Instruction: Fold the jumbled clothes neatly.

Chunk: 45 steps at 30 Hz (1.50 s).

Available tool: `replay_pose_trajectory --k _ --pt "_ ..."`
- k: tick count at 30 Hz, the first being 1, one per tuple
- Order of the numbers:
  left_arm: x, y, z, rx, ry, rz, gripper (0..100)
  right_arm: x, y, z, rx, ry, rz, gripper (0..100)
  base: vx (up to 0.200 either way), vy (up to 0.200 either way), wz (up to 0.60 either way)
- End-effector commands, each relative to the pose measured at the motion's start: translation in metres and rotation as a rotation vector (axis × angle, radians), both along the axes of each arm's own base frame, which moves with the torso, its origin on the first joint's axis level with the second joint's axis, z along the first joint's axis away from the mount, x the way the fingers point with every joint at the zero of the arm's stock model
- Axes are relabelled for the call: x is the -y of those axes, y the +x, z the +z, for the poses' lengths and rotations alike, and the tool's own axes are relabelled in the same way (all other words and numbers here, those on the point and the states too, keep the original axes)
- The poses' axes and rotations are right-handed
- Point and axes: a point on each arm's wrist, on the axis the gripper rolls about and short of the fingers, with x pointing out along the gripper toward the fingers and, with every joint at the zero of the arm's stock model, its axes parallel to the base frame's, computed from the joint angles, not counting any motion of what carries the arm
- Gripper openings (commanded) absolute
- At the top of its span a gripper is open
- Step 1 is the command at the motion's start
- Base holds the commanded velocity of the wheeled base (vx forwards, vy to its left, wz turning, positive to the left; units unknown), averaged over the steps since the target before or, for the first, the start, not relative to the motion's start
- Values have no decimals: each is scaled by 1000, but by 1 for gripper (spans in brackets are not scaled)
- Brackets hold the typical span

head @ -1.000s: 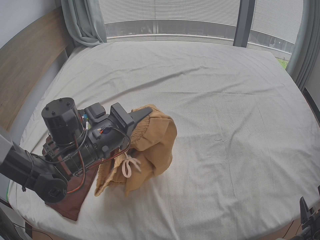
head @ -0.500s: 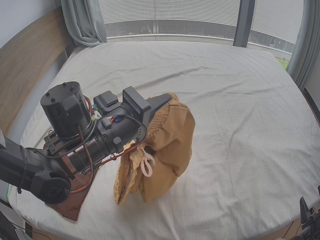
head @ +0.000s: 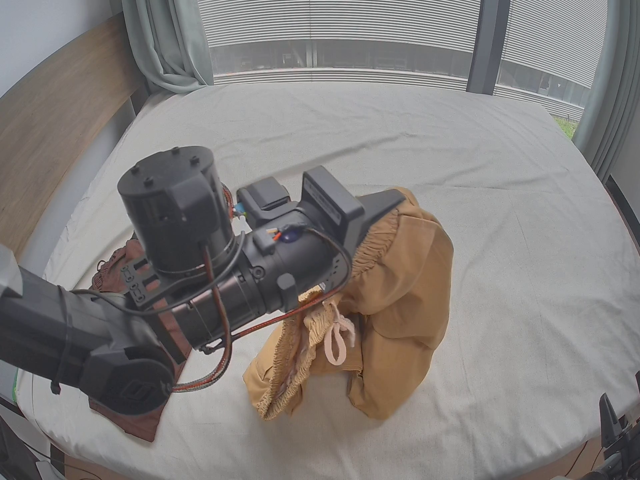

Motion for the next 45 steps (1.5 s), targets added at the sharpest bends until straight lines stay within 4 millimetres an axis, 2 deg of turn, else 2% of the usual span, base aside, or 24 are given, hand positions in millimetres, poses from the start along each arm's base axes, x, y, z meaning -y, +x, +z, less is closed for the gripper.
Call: replay_pose_trajectory --k 1,10,18,25,30,34,37,41,42,43,45 --pt "12 -7 -3 -2 6 -73 0 0 0 -5 0 0 0 100 0 0 0" --pt "35 -10 -3 10 -6 -127 0 0 0 -5 0 0 0 100 0 0 0" --pt "53 -29 10 -18 -98 -208 0 0 0 -5 0 0 0 100 0 0 0" --pt "58 -44 22 22 -158 -252 0 0 0 -5 0 0 0 100 0 0 0" --pt "52 -50 38 57 -236 -262 0 0 0 -5 0 0 0 100 0 0 0" --pt "48 -49 38 46 -239 -249 0 0 0 -5 0 0 0 100 0 0 0" --pt "27 -35 24 58 -170 -178 0 0 0 -5 0 0 0 100 0 0 0" --pt "15 -33 17 81 -123 -146 0 0 0 -5 0 0 0 100 0 0 0" --pt "5 -33 11 90 -86 -126 0 0 0 -5 0 0 0 100 0 0 0" --pt "5 -33 11 90 -86 -126 0 0 0 -5 0 0 0 100 0 0 0" --pt "-8 -33 7 113 -49 -128 0 0 0 -5 0 0 0 100 0 0 0"
